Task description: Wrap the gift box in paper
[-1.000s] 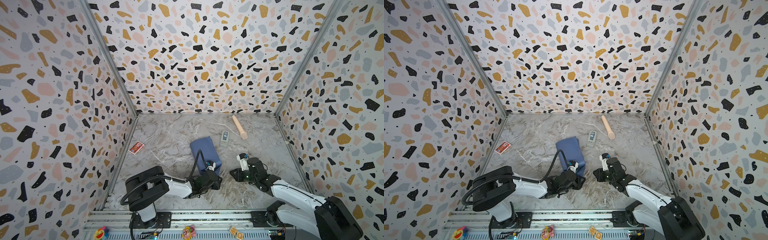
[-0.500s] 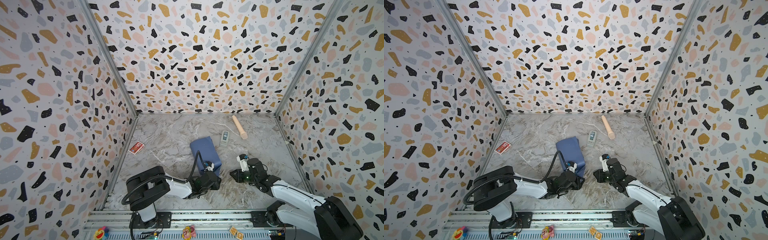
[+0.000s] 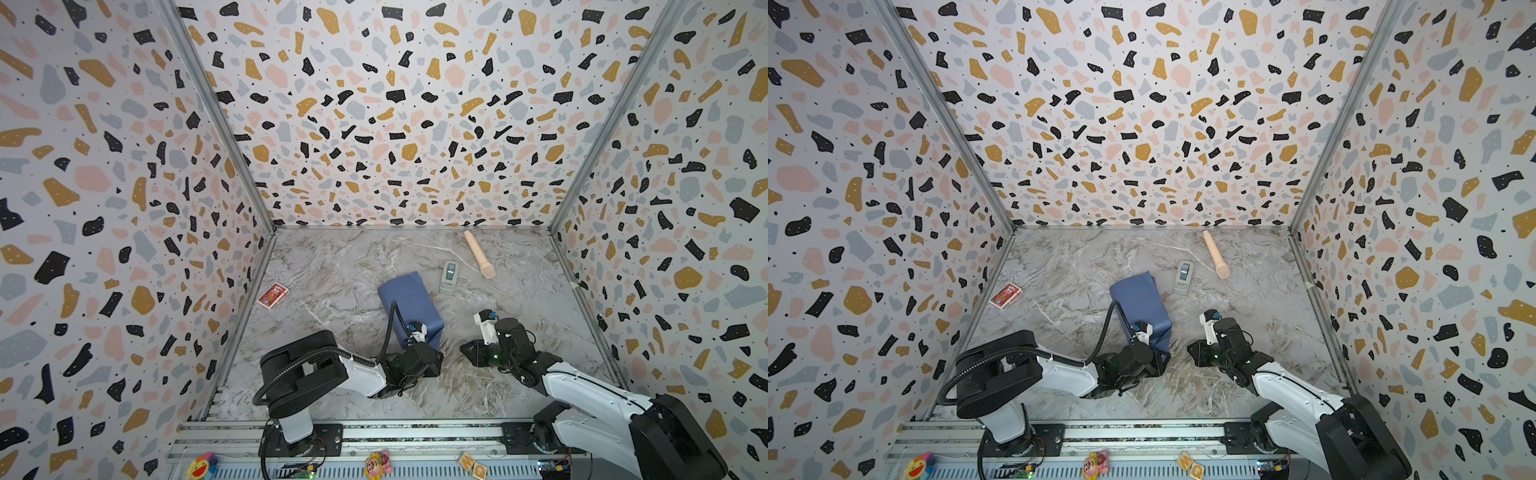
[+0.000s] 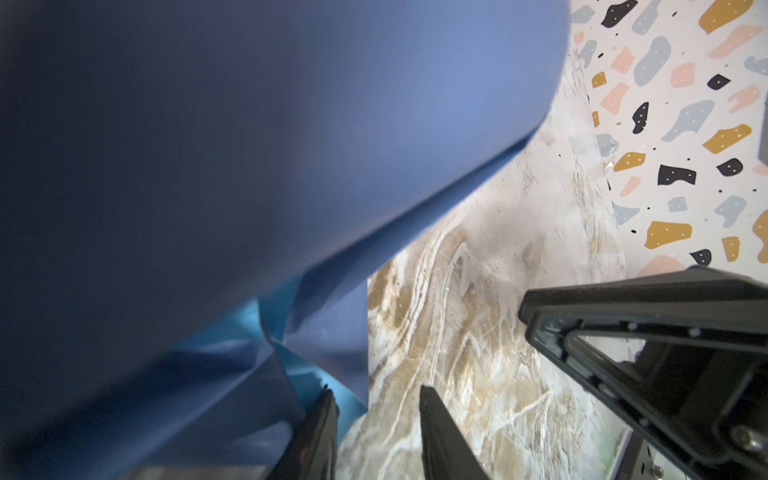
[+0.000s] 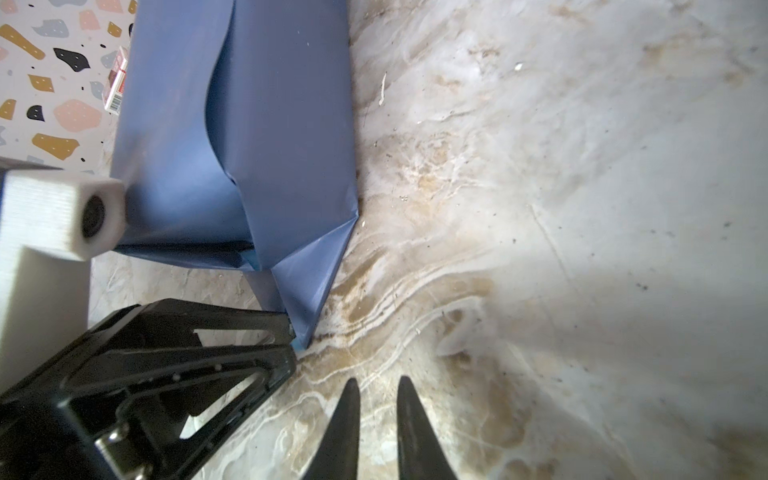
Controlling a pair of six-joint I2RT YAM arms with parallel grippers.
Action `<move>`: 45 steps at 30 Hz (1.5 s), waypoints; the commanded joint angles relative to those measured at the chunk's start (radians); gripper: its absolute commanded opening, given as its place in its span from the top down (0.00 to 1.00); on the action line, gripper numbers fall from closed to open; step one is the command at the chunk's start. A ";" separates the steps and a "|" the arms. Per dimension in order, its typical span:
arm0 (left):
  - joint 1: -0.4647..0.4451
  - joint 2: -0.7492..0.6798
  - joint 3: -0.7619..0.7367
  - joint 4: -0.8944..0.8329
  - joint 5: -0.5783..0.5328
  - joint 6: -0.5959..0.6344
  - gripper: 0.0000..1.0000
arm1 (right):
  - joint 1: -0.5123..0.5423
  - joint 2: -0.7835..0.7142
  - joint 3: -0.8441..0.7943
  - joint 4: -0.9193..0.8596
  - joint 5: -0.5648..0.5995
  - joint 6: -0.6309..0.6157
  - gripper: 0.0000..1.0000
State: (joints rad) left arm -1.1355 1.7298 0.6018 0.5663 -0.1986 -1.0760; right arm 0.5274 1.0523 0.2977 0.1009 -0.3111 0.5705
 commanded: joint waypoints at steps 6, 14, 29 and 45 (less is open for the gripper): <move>0.003 0.012 0.013 0.056 -0.088 -0.016 0.68 | -0.003 -0.012 -0.007 -0.002 -0.004 -0.005 0.81; 0.003 0.042 0.016 0.094 -0.079 -0.032 0.71 | -0.004 -0.011 -0.009 -0.001 -0.003 -0.010 0.81; 0.005 0.063 0.024 0.138 -0.134 -0.062 0.86 | -0.004 -0.005 -0.026 0.010 -0.007 -0.009 0.81; 0.021 0.052 0.002 0.174 -0.131 -0.044 1.00 | 0.019 0.023 -0.052 0.099 -0.082 0.033 0.83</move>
State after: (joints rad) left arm -1.1221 1.7870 0.6029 0.6842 -0.3023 -1.1374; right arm 0.5327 1.0653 0.2588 0.1547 -0.3580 0.5827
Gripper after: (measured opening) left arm 0.047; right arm 0.175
